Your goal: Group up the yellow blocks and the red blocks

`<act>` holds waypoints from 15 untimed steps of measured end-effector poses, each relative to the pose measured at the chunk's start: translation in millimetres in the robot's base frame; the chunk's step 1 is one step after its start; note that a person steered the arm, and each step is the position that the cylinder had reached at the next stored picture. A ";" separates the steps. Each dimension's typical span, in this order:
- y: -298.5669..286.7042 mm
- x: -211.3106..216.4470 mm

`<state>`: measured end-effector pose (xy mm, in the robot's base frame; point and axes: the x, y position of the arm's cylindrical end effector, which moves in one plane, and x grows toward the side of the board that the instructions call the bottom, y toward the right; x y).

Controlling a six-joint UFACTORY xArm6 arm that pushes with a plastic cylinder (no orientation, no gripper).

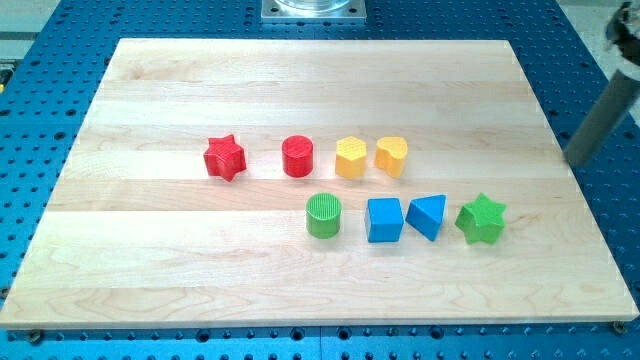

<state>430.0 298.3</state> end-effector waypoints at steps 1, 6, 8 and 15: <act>-35.3 -1.1; -100.0 1.2; -131.3 5.9; -253.7 -47.9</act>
<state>382.1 44.7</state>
